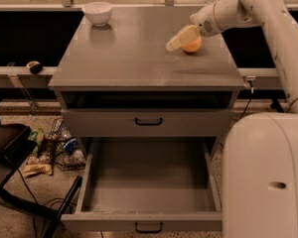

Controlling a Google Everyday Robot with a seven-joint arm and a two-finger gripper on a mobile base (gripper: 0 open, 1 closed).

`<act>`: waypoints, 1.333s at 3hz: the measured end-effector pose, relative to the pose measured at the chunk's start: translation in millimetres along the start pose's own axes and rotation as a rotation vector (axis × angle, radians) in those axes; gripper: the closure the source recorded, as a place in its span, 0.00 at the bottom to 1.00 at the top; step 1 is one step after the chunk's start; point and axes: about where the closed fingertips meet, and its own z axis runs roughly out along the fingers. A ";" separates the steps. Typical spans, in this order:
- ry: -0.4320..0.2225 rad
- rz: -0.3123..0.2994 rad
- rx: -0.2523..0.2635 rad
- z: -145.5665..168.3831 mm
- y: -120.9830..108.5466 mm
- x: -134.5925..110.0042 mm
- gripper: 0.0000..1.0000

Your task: Place orange into middle drawer

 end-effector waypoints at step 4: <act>0.040 0.138 0.080 -6.9 -45.3 50.5 0.02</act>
Offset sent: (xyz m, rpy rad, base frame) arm 0.0370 -0.0821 -0.0015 0.0313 0.0149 -0.1836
